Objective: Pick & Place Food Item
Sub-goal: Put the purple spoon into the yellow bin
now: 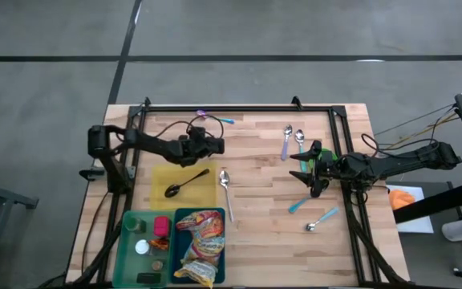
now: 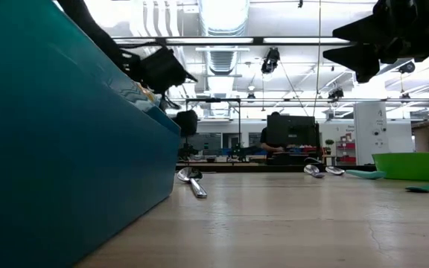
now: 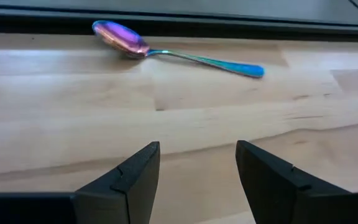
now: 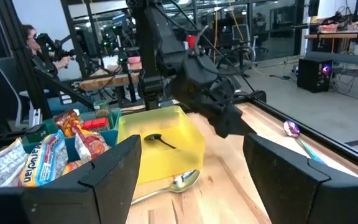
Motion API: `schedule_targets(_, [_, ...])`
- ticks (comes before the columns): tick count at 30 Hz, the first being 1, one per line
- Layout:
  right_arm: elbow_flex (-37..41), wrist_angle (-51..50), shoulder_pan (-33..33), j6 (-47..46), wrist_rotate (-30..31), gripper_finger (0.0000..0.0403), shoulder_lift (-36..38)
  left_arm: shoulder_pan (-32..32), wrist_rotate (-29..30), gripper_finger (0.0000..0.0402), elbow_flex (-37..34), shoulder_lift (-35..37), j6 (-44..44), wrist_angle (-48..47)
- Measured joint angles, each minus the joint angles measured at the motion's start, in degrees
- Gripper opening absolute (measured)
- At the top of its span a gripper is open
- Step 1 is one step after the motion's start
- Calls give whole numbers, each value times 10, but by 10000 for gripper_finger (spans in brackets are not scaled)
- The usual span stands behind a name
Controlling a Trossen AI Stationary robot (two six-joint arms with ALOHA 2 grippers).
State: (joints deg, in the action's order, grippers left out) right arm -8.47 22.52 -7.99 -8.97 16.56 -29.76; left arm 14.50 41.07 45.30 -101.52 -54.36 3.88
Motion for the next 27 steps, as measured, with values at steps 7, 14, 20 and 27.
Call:
schedule_targets(7, [0,0,0,0,0,281,0,6,96,212,0,-1,-16,8])
schedule_targets(14, [0,0,0,0,0,281,0,61,32,212,4,-2,42,45])
schedule_targets(20, [0,0,0,0,0,281,0,119,-111,212,4,-2,123,101])
schedule_targets(27, [0,0,0,0,0,281,0,127,-94,211,4,-23,126,140])
